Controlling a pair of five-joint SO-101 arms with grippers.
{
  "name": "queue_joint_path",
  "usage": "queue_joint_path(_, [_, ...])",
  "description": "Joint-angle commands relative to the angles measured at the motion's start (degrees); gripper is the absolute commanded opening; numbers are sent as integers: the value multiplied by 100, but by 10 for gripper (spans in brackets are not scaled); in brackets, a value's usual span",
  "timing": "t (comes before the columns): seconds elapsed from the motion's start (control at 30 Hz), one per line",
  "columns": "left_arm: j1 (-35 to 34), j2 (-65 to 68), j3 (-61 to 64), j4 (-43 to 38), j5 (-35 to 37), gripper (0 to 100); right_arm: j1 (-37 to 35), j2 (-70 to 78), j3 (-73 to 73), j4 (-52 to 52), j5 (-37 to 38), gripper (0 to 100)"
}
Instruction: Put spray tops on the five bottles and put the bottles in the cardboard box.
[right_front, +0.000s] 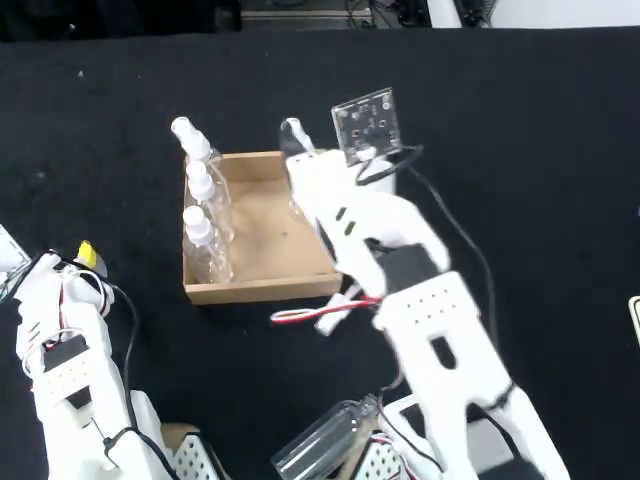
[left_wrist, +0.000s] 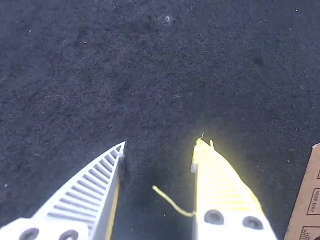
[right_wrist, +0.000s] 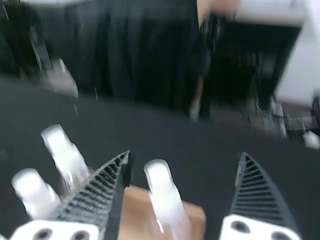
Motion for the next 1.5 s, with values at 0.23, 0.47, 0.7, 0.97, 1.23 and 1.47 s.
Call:
queue_joint_path(0.23, [48, -53, -75, -123, 26, 195, 1407, -1719, 259, 2629, 35, 11])
queue_joint_path(0.47, [57, -53, -75, -123, 44, 195, 695, -1244, 1262, 1925, -9, 10])
queue_joint_path(0.7, [57, -53, -66, -123, 35, 195, 721, -831, 1481, 1292, -9, 10])
queue_joint_path(0.97, [57, -53, -48, -123, 35, 195, 334, -268, 1508, 800, -9, 10])
queue_joint_path(1.23, [57, -53, -66, -123, 35, 195, 1732, -796, 558, 3086, 44, 11])
queue_joint_path(1.47, [57, -53, -57, -123, 53, 195, 1899, -875, 418, 4484, 905, 12])
